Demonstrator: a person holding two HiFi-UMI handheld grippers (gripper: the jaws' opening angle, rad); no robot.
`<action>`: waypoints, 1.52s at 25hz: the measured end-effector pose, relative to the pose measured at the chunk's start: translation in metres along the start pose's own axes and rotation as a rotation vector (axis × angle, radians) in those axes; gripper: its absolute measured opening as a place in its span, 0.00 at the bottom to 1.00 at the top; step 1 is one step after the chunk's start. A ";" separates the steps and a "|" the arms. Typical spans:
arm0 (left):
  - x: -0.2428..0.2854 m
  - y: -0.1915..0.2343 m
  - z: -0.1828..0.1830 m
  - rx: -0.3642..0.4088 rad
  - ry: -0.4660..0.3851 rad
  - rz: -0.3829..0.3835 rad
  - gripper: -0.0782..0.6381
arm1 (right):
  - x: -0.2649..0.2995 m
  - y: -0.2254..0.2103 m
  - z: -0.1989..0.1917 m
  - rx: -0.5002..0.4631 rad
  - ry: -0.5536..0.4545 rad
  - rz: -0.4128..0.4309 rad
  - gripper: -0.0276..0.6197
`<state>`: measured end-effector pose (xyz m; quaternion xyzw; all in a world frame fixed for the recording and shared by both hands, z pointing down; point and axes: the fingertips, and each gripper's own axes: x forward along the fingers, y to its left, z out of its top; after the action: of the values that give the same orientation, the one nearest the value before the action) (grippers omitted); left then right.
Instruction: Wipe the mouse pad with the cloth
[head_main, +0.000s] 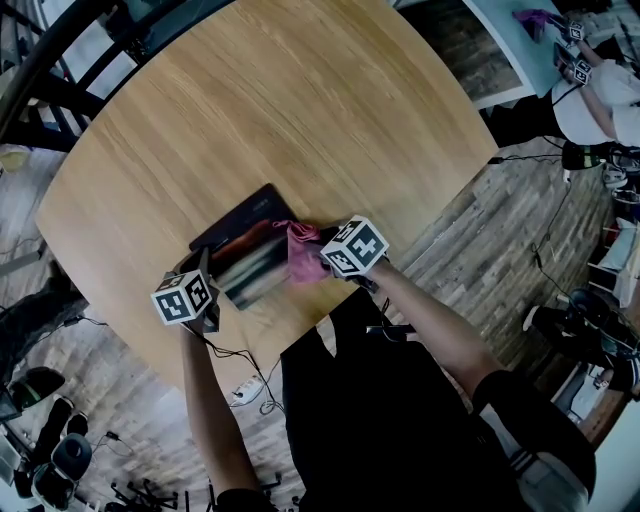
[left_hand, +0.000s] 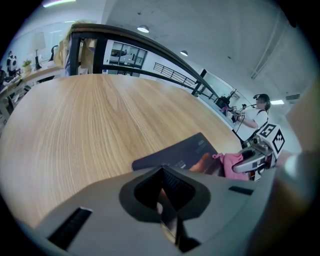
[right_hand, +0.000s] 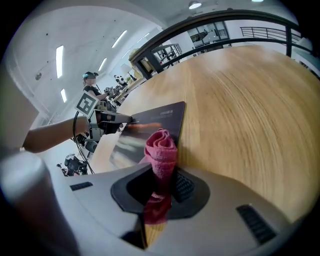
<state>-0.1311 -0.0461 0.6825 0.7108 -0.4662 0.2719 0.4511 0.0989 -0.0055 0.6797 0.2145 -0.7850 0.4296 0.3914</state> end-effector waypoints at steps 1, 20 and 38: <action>0.000 0.000 0.000 0.004 0.001 0.004 0.14 | -0.002 -0.003 -0.001 0.006 -0.003 -0.004 0.14; 0.001 0.000 0.001 0.035 -0.057 0.128 0.14 | -0.035 -0.038 -0.012 -0.160 0.011 -0.228 0.14; -0.131 -0.047 0.043 -0.054 -0.518 0.302 0.14 | -0.116 0.022 0.099 -0.231 -0.401 -0.281 0.14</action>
<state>-0.1446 -0.0225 0.5390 0.6668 -0.6732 0.1330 0.2906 0.1110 -0.0771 0.5433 0.3559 -0.8533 0.2276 0.3056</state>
